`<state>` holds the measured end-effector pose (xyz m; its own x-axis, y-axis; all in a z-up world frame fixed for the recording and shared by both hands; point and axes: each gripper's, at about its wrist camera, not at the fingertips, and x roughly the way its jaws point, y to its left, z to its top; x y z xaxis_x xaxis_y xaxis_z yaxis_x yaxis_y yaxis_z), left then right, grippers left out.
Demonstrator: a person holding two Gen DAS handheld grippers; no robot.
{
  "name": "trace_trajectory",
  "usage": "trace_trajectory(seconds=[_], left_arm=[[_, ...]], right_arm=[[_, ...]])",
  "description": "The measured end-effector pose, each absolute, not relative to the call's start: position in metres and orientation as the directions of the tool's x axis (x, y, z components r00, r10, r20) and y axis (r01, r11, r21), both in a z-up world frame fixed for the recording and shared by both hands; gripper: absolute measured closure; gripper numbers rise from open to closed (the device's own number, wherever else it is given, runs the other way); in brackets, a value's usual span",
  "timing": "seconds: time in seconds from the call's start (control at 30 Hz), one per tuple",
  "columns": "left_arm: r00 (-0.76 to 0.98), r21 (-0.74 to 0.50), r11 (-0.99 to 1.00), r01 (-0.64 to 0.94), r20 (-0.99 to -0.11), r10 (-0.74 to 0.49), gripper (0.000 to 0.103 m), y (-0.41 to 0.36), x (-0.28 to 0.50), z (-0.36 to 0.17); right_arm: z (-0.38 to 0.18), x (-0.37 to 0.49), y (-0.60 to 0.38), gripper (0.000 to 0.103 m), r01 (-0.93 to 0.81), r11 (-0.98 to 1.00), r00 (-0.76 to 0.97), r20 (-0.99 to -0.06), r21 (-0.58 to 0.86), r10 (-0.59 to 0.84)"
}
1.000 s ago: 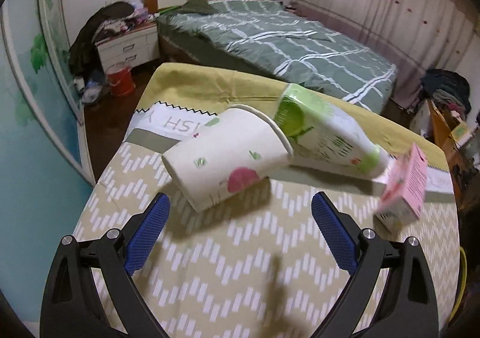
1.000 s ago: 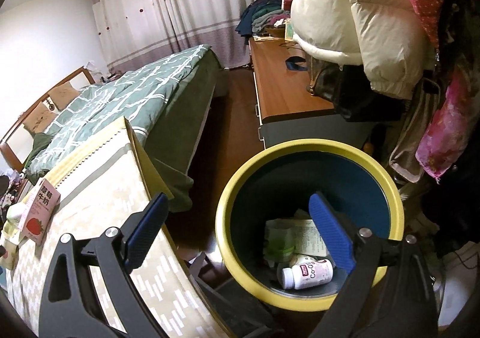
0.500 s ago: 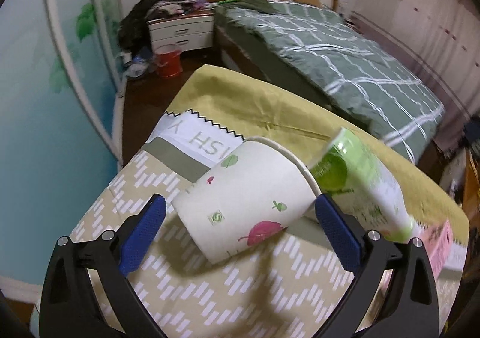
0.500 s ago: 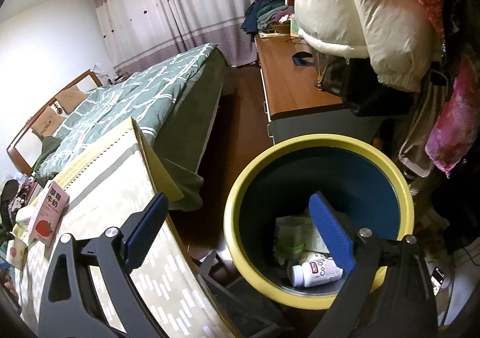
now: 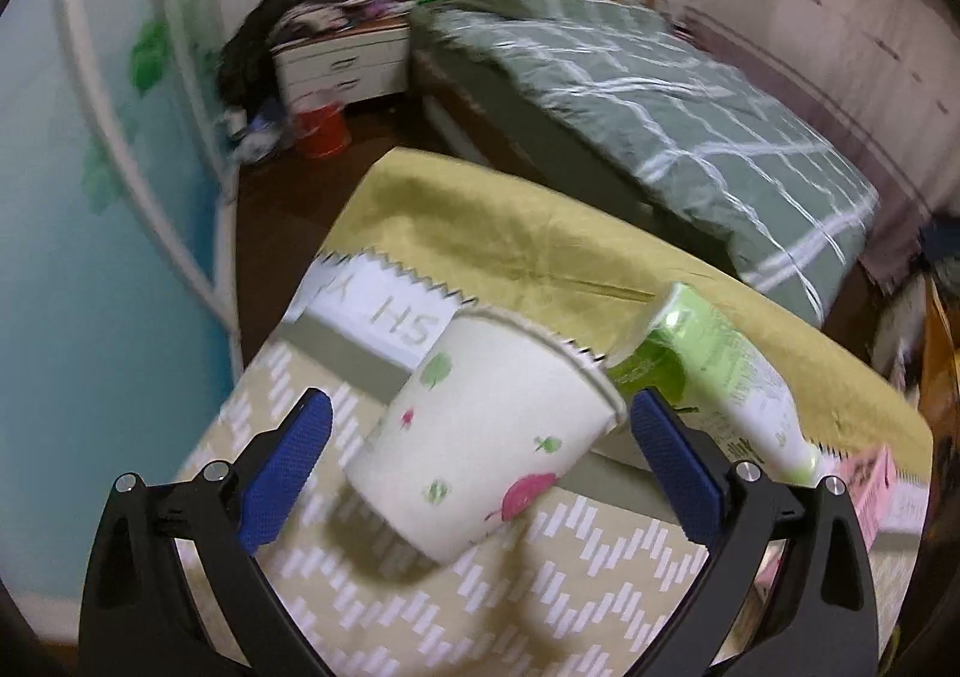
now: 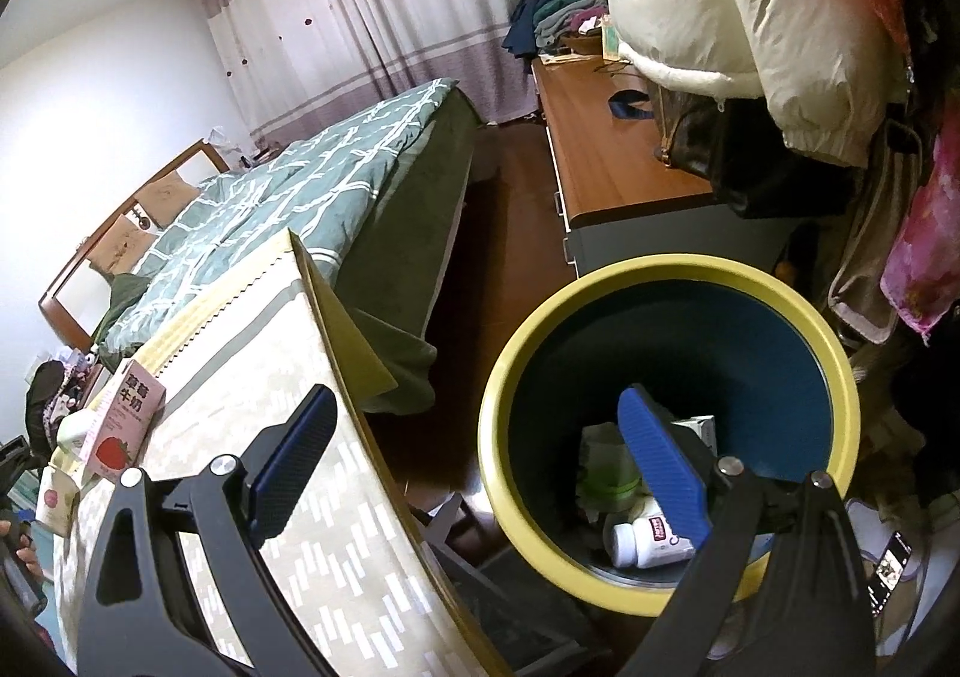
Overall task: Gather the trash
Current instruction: 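Reach the left tool to the white paper cup and close on it, then carry the paper cup into the bin and open the left tool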
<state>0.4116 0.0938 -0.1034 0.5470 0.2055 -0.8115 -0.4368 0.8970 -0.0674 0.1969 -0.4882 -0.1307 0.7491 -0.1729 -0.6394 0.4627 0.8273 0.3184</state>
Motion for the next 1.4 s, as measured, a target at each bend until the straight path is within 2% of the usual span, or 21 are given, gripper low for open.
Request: trace_trajectory(seconds=[0.23, 0.43, 0.6, 0.7, 0.87, 1.1, 1.4], left_arm=[[0.498, 0.075, 0.981, -0.179, -0.853, 0.156, 0.005, 0.086, 0.429, -0.105], [0.459, 0.066, 0.993, -0.096, -0.882, 0.103, 0.006, 0.093, 0.441, -0.119], [0.425, 0.057, 0.996, -0.062, -0.902, 0.078, 0.032, 0.093, 0.447, -0.129], [0.443, 0.067, 0.997, -0.045, -0.893, 0.080, 0.039, 0.089, 0.442, -0.125], [0.477, 0.041, 0.999, -0.012, -0.878, 0.042, 0.041, 0.073, 0.421, -0.111], [0.544, 0.016, 0.990, 0.137, -0.837, -0.062, 0.041, -0.004, 0.366, -0.078], [0.515, -0.060, 0.889, 0.455, -0.797, -0.317, 0.041, -0.163, 0.300, -0.049]], right_arm=[[-0.132, 0.198, -0.488, 0.013, 0.467, 0.826, 0.747, -0.641, 0.315, -0.178], [-0.134, 0.199, -0.489, 0.013, 0.469, 0.825, 0.741, -0.649, 0.314, -0.174], [-0.134, 0.199, -0.490, 0.013, 0.466, 0.825, 0.741, -0.650, 0.319, -0.168], [-0.135, 0.199, -0.490, 0.013, 0.460, 0.825, 0.743, -0.650, 0.328, -0.156], [-0.133, 0.196, -0.490, 0.013, 0.443, 0.829, 0.761, -0.632, 0.340, -0.148], [-0.117, 0.169, -0.490, 0.013, 0.409, 0.857, 0.788, -0.595, 0.314, -0.158], [-0.091, 0.117, -0.508, 0.013, 0.440, 0.867, 0.804, -0.533, 0.234, -0.264]])
